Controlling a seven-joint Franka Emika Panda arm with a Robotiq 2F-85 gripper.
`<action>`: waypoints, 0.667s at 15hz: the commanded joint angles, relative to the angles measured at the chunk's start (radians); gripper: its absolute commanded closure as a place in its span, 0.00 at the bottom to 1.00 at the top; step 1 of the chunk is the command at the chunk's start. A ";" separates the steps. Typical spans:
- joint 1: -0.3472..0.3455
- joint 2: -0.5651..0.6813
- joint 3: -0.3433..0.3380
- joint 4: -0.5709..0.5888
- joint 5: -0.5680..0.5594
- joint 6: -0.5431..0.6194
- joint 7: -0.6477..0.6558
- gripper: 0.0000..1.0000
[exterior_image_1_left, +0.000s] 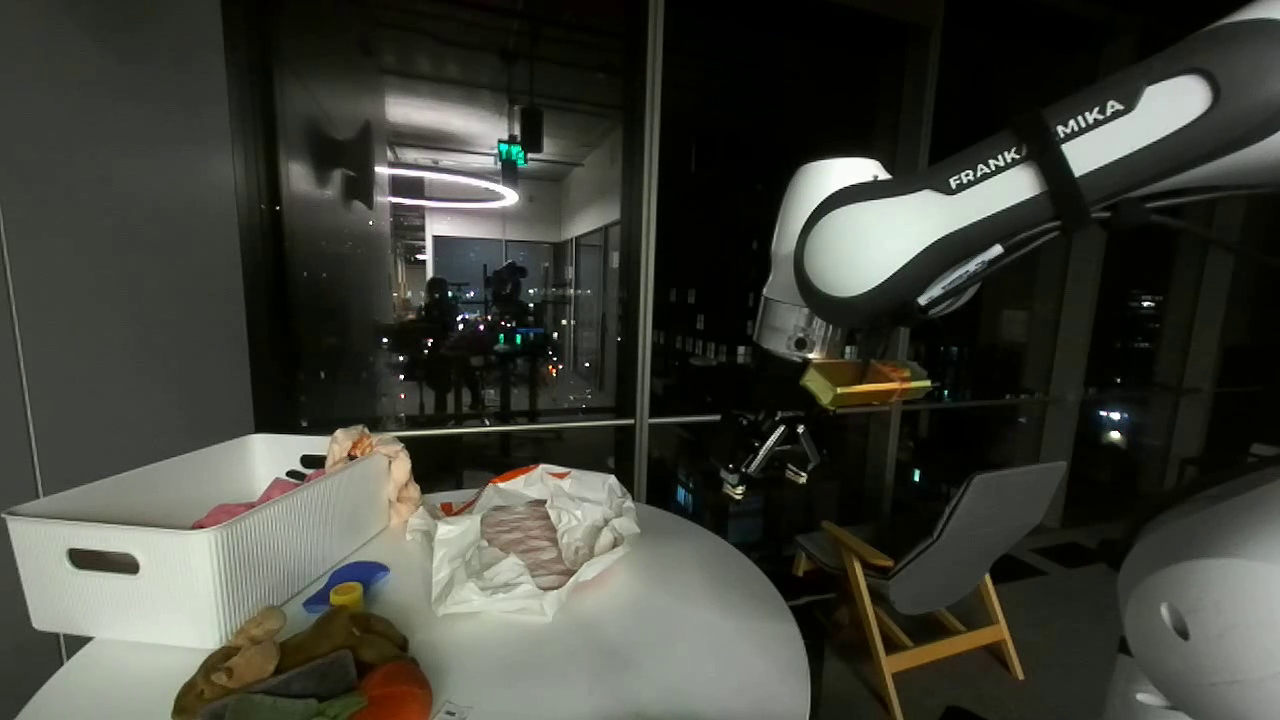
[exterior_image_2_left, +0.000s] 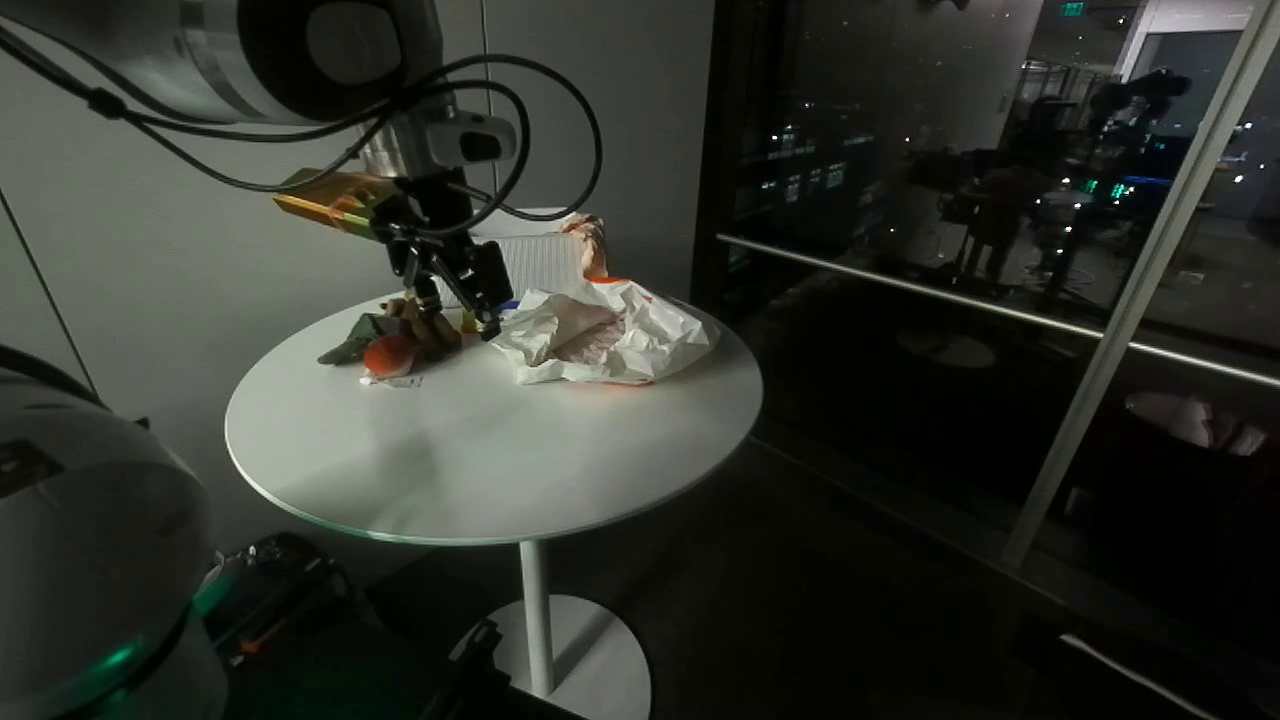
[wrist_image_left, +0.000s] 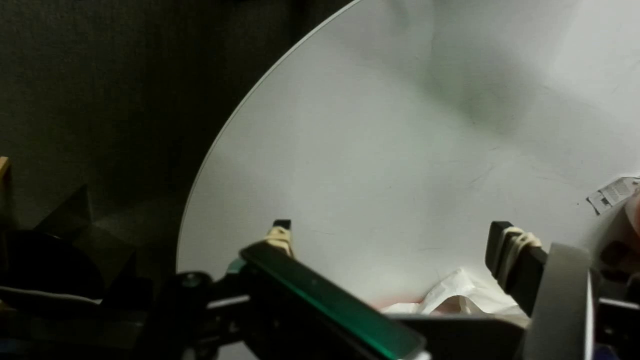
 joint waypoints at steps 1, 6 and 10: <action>-0.005 0.000 0.005 0.002 0.005 -0.003 -0.004 0.00; 0.065 0.087 0.047 0.037 0.022 0.042 -0.031 0.00; 0.179 0.240 0.174 0.123 0.014 0.101 -0.013 0.00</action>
